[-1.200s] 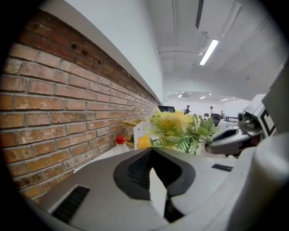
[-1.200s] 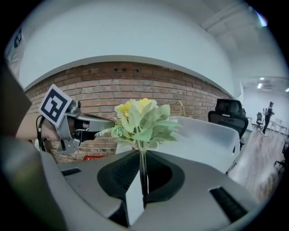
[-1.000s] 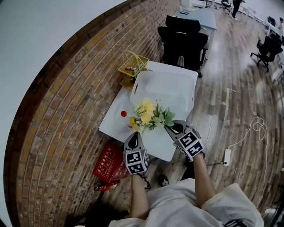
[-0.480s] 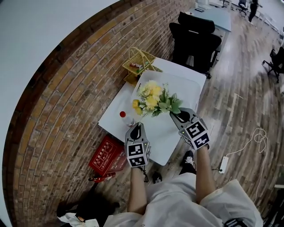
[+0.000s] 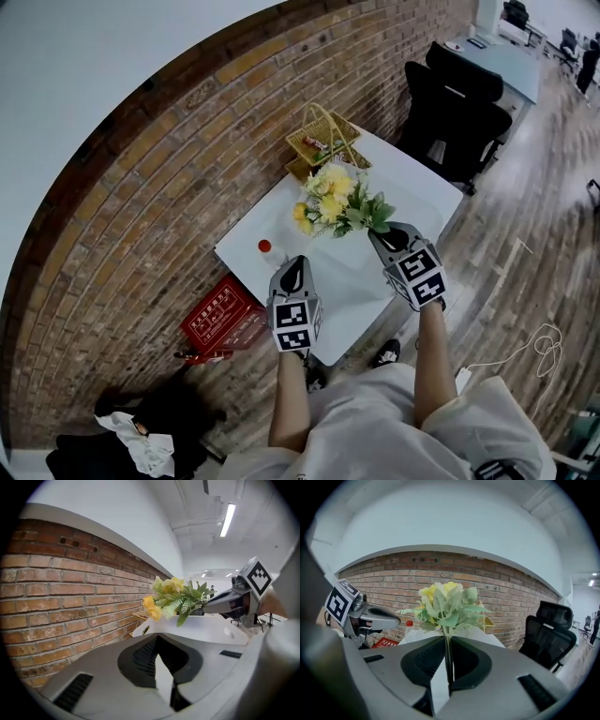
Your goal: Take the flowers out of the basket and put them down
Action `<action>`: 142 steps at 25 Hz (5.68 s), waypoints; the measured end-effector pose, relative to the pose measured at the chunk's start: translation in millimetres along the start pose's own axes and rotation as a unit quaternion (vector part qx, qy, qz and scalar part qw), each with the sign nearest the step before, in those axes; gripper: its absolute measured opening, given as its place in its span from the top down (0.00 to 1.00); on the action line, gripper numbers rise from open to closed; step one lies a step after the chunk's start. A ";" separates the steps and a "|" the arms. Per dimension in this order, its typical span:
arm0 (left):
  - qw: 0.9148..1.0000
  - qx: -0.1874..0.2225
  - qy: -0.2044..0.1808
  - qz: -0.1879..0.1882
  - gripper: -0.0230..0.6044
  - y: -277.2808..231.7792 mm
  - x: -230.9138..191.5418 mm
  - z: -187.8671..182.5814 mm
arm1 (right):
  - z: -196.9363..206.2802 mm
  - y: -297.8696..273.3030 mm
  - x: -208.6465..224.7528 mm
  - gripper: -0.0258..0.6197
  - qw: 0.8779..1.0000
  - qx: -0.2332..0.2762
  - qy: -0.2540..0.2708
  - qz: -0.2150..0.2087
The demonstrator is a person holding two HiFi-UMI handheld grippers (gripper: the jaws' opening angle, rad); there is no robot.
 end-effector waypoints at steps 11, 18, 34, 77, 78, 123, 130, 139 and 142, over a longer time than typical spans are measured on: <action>0.990 0.042 0.040 -0.125 0.92 -8.7 -14.1 -5.2 | 47.3 -94.1 12.2 0.87 0.992 -0.054 0.000 -0.116; 0.974 0.062 0.075 -0.206 0.92 22.1 -18.3 -9.1 | 86.8 -125.9 -1.9 0.87 0.969 -0.128 -0.057 -0.205; 0.947 0.072 0.054 -0.309 0.92 83.9 24.1 4.3 | 48.0 -95.4 -11.5 0.58 0.952 -0.067 -0.134 -0.267; 0.954 0.044 0.108 -0.277 0.92 -76.2 91.8 -28.7 | 35.5 -17.0 203.5 0.63 0.955 0.172 -0.125 -0.208; 0.953 0.043 0.109 -0.281 0.92 -75.4 92.4 -29.1 | 36.9 -20.4 205.1 0.63 0.953 0.174 -0.126 -0.212; 0.788 0.114 0.195 -0.573 0.92 -46.3 267.1 29.6 | 26.1 -36.6 147.5 0.64 0.838 0.157 -0.095 -0.514; 0.815 0.106 0.169 -0.544 0.92 -47.7 239.1 12.1 | 14.9 -29.6 130.9 0.64 0.838 0.155 -0.108 -0.511; 0.888 0.082 0.128 -0.434 0.92 -57.6 150.3 -17.0 | -9.5 -70.8 99.3 0.64 0.886 0.129 -0.138 -0.424; 0.902 0.084 0.117 -0.407 0.92 -51.5 122.6 -25.3 | -6.2 -79.7 72.3 0.64 0.896 0.099 -0.119 -0.416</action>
Point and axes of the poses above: the fingertips, and each gripper's own axes: y backward along the fingers, x to its right, z out of its underside, the point moved 2 cm from there along y, backward along the fingers, and after that the axes turned 14 degrees about y, right-handed, at the moved point
